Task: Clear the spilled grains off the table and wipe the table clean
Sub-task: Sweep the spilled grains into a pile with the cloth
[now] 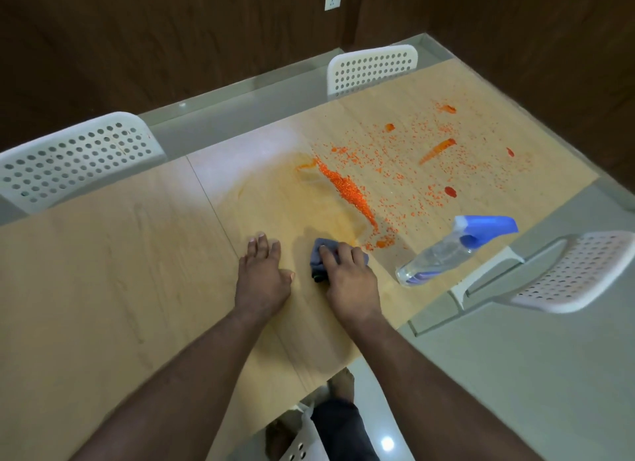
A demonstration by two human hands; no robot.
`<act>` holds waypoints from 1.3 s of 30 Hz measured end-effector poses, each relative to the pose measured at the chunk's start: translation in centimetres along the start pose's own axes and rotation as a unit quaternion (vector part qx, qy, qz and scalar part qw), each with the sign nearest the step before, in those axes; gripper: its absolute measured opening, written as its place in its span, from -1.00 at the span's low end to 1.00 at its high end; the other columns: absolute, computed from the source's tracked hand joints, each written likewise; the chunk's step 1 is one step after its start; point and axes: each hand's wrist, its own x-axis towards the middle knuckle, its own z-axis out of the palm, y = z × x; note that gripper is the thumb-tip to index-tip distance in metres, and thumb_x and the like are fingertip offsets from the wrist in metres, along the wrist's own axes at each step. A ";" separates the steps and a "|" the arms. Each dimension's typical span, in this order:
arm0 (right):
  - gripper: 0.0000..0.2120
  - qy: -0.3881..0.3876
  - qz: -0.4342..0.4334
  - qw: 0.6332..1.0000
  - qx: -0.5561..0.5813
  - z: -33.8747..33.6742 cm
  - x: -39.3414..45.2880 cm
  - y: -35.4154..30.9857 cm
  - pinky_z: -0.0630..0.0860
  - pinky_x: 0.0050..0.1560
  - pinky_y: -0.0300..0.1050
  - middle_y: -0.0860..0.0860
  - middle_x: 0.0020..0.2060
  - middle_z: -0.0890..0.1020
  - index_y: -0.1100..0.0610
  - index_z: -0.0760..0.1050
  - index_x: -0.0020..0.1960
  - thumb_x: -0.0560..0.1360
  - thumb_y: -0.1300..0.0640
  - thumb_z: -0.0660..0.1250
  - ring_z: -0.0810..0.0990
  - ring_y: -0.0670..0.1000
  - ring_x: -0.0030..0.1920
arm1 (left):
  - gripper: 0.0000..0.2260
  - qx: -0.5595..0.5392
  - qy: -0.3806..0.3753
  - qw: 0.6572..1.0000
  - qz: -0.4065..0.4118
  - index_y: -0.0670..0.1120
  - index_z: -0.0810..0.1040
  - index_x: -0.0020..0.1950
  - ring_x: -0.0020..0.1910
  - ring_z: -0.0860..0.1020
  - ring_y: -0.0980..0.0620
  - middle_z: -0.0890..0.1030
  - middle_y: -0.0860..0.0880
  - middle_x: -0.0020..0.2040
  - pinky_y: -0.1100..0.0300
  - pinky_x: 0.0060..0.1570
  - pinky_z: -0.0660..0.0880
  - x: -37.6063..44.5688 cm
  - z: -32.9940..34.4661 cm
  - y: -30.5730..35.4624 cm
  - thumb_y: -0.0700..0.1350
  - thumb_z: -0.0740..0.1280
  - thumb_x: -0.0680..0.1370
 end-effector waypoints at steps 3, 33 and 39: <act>-0.30 -0.008 -0.019 1.000 0.003 0.2 -1.0 0.0 0.65 -0.04 0.10 0.11 0.31 0.49 0.11 0.37 0.57 0.44 0.12 0.41 0.47 0.21 0.27 | -0.31 0.011 0.003 1.000 0.005 -0.08 0.06 0.72 0.71 -0.13 -0.17 -0.10 -0.17 0.73 -0.08 0.65 -0.01 -1.5 0.6 0.0 0.12 0.26 0.69; -0.28 0.112 0.318 0.868 0.365 -4.5 -4.6 13.4 0.47 -0.08 -0.06 0.02 0.07 0.54 0.10 0.35 0.23 0.27 -0.18 0.62 0.61 0.17 0.07 | 0.13 -0.005 0.035 0.994 -0.099 -0.16 0.02 0.71 0.70 -0.02 -0.15 -0.01 -0.16 0.72 -0.11 0.62 0.14 -10.1 7.4 8.3 0.36 0.52 0.41; -0.37 0.112 0.290 0.872 0.379 -3.9 -6.1 13.9 0.41 -0.12 -0.14 0.00 -0.02 0.57 0.09 0.37 0.15 0.27 -0.14 0.60 0.59 0.09 -0.07 | 0.05 -0.010 0.024 0.994 -0.103 -0.14 0.10 0.69 0.70 -0.03 -0.14 0.00 -0.16 0.72 -0.11 0.62 0.15 -10.5 7.3 8.4 0.35 0.51 0.43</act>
